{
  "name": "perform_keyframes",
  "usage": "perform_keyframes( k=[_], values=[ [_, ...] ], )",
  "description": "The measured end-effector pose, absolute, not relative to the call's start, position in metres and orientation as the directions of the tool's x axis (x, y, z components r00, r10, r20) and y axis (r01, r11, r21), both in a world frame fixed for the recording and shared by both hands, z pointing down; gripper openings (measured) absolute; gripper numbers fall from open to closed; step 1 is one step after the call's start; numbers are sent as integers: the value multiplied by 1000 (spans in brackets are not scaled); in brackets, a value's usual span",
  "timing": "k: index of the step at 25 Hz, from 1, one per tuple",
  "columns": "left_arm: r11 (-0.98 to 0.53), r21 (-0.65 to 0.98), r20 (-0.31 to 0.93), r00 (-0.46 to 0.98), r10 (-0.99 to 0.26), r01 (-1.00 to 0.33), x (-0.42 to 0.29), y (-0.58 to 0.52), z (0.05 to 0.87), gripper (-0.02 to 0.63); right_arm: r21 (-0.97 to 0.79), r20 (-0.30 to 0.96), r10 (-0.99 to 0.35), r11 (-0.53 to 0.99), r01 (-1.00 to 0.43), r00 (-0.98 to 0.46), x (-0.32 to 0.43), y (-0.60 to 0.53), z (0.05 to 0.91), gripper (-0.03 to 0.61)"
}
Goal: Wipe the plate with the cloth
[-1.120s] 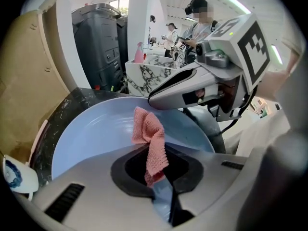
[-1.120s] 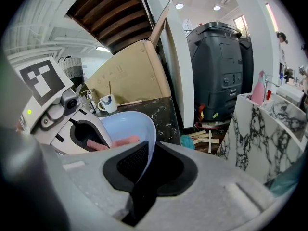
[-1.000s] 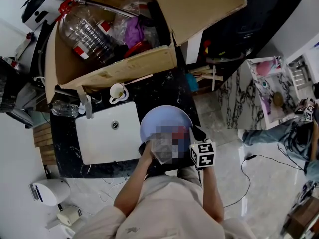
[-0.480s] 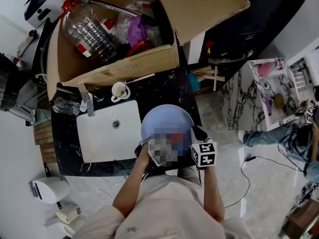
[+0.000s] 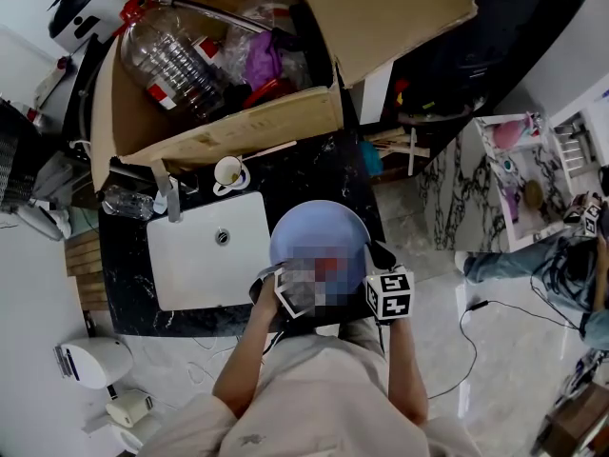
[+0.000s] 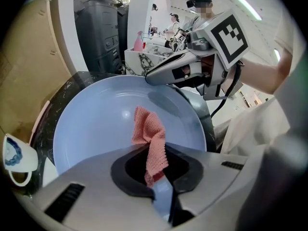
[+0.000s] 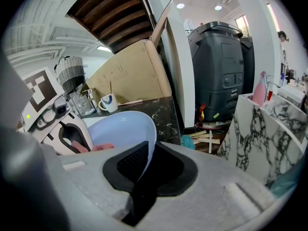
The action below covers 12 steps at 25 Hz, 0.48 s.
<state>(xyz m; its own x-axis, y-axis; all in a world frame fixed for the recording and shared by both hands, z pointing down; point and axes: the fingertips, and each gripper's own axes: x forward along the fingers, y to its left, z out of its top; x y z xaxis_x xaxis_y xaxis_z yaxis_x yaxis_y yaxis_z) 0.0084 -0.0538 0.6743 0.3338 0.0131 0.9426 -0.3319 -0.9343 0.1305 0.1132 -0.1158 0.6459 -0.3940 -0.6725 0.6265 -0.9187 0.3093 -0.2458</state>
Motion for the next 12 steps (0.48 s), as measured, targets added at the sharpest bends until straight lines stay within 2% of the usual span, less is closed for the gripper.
perform_keyframes(
  k=[12],
  values=[
    [-905, 107, 947, 319, -34, -412, -7, -67, 673, 34, -247, 628, -664, 323, -914, -405, 113, -115, 645, 41]
  ],
)
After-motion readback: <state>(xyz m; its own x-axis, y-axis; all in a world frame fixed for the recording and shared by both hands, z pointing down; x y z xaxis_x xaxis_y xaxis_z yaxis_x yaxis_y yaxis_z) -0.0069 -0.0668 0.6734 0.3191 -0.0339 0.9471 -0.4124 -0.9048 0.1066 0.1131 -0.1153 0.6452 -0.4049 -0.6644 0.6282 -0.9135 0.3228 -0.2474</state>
